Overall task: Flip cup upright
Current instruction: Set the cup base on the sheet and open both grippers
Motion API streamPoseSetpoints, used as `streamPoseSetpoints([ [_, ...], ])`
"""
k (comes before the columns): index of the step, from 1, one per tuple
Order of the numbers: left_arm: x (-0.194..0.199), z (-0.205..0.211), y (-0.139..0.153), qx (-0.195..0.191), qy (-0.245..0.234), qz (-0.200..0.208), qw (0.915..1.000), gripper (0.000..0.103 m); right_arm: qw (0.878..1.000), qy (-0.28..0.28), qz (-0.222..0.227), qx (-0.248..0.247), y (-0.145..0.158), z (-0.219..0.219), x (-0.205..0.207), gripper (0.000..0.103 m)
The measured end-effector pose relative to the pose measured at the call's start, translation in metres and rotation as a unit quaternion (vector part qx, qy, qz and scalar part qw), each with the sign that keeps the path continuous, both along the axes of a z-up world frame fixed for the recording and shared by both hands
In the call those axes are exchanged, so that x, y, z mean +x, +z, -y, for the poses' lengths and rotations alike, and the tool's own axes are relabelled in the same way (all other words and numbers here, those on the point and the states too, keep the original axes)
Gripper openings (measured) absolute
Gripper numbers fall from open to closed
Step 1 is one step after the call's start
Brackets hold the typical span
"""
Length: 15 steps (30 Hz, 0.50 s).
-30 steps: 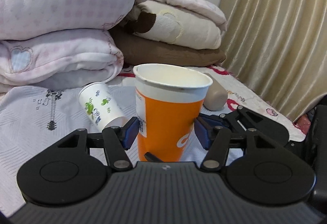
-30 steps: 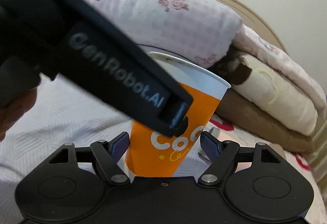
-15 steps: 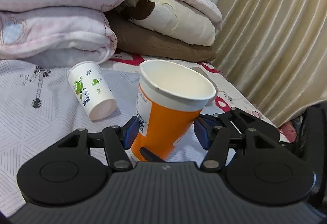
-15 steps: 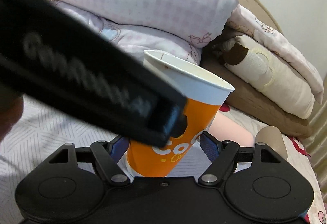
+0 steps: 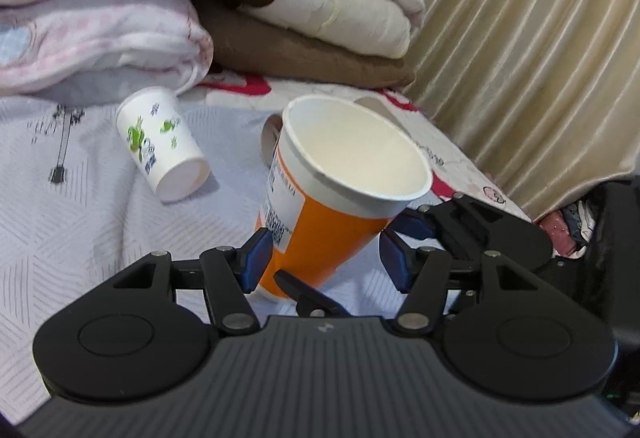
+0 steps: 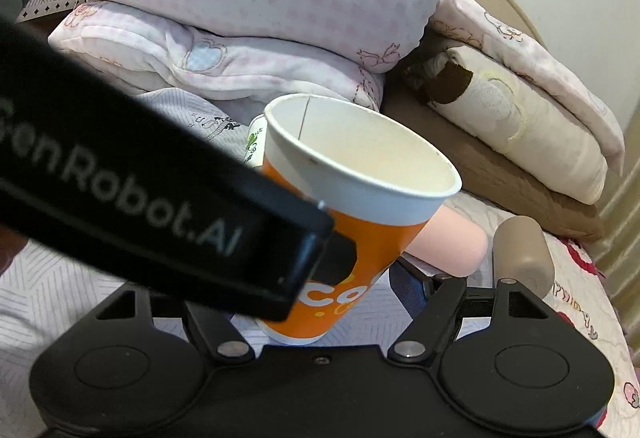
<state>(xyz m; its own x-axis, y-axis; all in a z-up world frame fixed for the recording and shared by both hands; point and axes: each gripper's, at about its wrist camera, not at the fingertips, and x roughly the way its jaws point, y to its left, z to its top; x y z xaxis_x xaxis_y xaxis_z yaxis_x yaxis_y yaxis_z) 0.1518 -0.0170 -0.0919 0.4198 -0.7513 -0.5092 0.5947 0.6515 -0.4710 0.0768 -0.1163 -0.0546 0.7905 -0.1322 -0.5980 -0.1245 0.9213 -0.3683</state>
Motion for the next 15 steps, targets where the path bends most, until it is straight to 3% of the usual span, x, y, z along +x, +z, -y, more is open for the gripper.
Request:
streamPoseSetpoints([
  [8, 0.0, -0.001, 0.001, 0.002, -0.001, -0.022, 0.9998, 0.059, 1.0, 0.001, -0.014, 0.013, 0.008, 0.003, 0.005, 0.08],
  [15, -0.003, 0.001, 0.007, -0.005, -0.018, -0.044, 0.9989, 0.061, 0.998, -0.02, -0.033, 0.054, 0.012, 0.007, -0.004, 0.08],
])
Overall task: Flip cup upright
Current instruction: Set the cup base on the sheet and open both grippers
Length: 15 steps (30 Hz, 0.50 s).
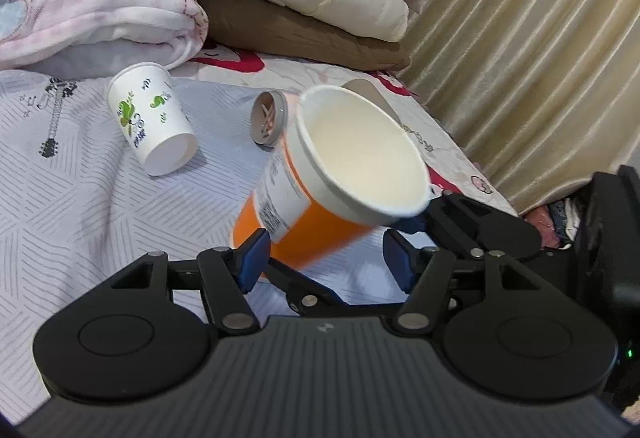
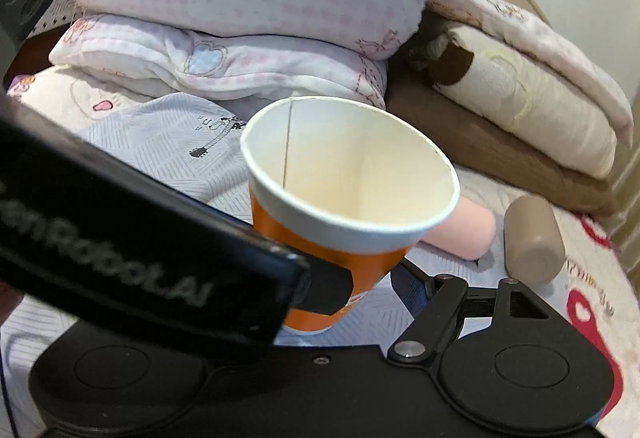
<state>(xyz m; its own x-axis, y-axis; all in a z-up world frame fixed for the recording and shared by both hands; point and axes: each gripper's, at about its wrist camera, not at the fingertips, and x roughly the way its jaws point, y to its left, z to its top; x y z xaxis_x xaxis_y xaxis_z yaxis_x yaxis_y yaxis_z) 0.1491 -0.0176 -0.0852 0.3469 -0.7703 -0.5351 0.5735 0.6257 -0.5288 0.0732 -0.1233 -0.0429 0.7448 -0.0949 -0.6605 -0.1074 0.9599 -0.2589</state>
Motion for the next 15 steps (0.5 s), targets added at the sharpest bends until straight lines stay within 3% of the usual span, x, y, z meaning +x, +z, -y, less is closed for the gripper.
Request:
streamPoseSetpoints([
  [5, -0.001, -0.001, 0.001, 0.002, 0.006, 0.0, 1.0, 0.063, 1.0, -0.003, -0.008, 0.014, 0.001, 0.001, -0.001, 0.08],
  [10, 0.001, -0.004, -0.004, 0.006, 0.025, -0.042, 0.9988, 0.064, 0.999, -0.01, -0.011, 0.033, 0.005, 0.006, -0.003, 0.079],
  [15, -0.009, -0.005, 0.007, 0.016, 0.033, -0.041, 0.9985, 0.068, 0.999, -0.009, -0.014, 0.051, 0.013, 0.002, -0.019, 0.08],
])
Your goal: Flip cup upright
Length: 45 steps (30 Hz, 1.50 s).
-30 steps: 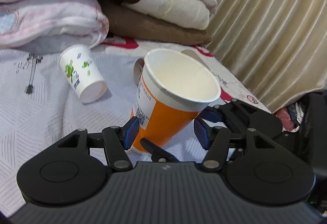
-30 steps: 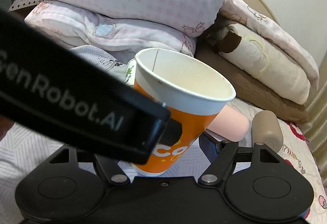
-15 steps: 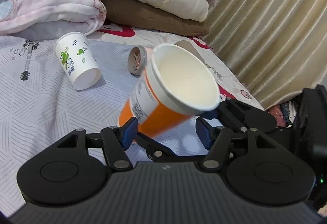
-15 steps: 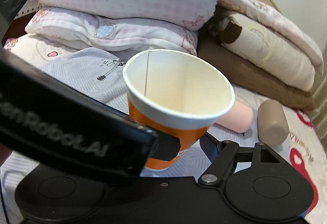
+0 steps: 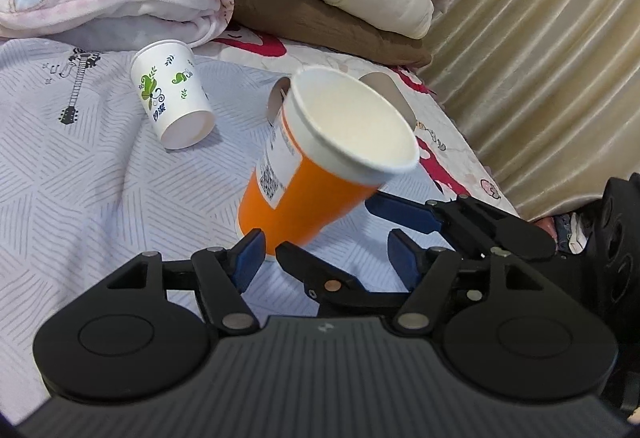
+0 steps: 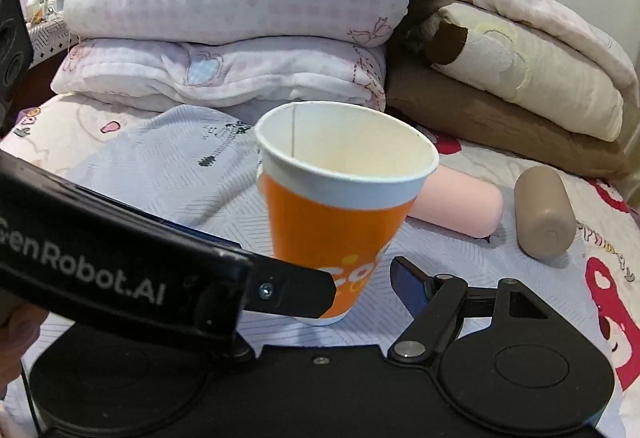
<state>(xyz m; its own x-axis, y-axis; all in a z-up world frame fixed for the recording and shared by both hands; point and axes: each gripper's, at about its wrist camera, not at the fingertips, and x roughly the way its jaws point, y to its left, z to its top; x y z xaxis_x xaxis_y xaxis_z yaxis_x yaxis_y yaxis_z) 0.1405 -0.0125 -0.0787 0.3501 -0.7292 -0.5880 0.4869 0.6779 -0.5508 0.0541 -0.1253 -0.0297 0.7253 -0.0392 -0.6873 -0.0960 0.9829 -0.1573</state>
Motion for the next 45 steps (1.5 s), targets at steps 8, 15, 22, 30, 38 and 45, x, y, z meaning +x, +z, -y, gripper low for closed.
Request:
streamPoseSetpoints([
  [8, -0.029, -0.005, 0.027, 0.073, 0.045, -0.003, 0.9963, 0.094, 0.998, -0.004, -0.039, 0.045, 0.008, 0.004, -0.012, 0.08],
  [15, -0.067, -0.011, 0.063, 0.176, 0.121, -0.003, 0.9769, 0.098, 0.993, -0.044, -0.084, 0.071, 0.027, 0.027, -0.039, 0.08],
  [22, -0.104, -0.012, 0.103, 0.247, 0.171, 0.04, 0.9531, 0.098, 0.994, -0.055, -0.016, 0.096, 0.082, 0.045, -0.076, 0.083],
  [30, -0.145, -0.012, 0.145, 0.25, 0.199, 0.085, 0.9438, 0.098, 0.991, -0.06, 0.056, 0.103, 0.136, 0.06, -0.134, 0.088],
  [38, -0.181, -0.009, 0.166, 0.226, 0.23, 0.14, 0.9363, 0.098, 0.982, -0.086, 0.148, 0.077, 0.163, 0.064, -0.184, 0.103],
  [45, -0.199, -0.004, 0.164, 0.217, 0.236, 0.165, 0.9329, 0.1, 0.976, -0.103, 0.183, 0.056, 0.157, 0.059, -0.202, 0.103],
])
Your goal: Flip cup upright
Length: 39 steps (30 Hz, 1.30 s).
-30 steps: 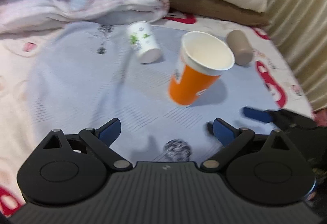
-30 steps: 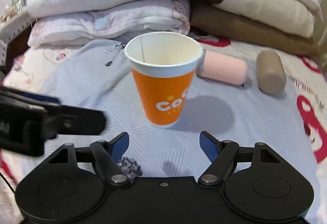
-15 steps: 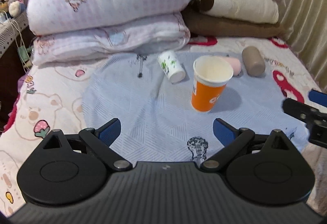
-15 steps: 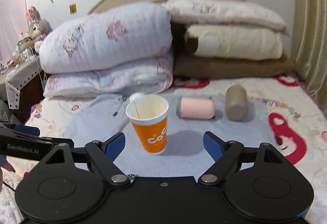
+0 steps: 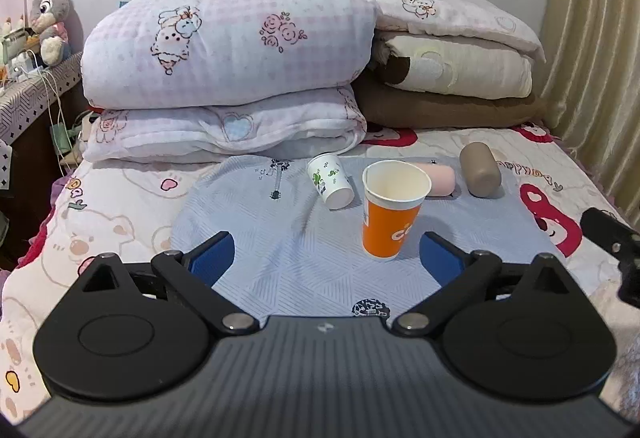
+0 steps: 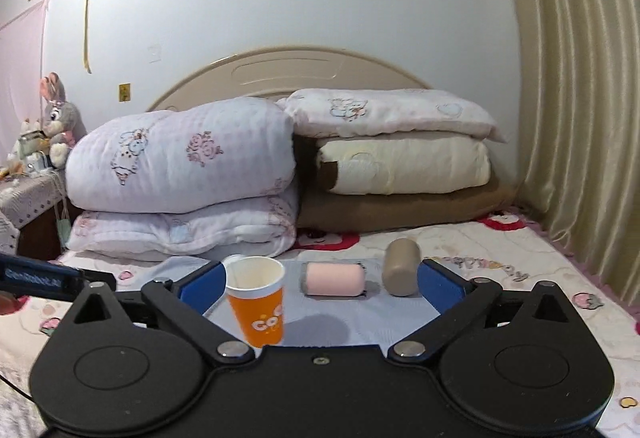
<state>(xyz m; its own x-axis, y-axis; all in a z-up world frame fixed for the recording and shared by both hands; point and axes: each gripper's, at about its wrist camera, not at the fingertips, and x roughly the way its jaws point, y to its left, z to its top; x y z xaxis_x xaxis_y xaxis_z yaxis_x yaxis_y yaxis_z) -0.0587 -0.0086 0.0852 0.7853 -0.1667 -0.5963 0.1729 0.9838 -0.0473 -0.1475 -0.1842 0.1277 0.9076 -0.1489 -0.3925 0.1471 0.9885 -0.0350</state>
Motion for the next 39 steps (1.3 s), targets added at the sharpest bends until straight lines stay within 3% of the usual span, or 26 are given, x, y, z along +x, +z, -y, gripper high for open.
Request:
streamPoseSetpoints([
  [11, -0.021, -0.003, 0.004, -0.005, 0.004, 0.016, 0.9999, 0.103, 1.0, 0.009, 0.019, -0.023, 0.021, -0.02, -0.022, 0.103],
  [24, -0.031, 0.001, 0.006, 0.011, 0.001, 0.039, 0.9992, 0.103, 0.998, -0.014, -0.026, 0.053, 0.016, -0.006, -0.01, 0.103],
  [39, -0.02, -0.001, -0.006, 0.033, 0.023, 0.018, 0.999, 0.103, 0.999, -0.023, -0.033, 0.024, 0.006, -0.005, -0.007, 0.103],
])
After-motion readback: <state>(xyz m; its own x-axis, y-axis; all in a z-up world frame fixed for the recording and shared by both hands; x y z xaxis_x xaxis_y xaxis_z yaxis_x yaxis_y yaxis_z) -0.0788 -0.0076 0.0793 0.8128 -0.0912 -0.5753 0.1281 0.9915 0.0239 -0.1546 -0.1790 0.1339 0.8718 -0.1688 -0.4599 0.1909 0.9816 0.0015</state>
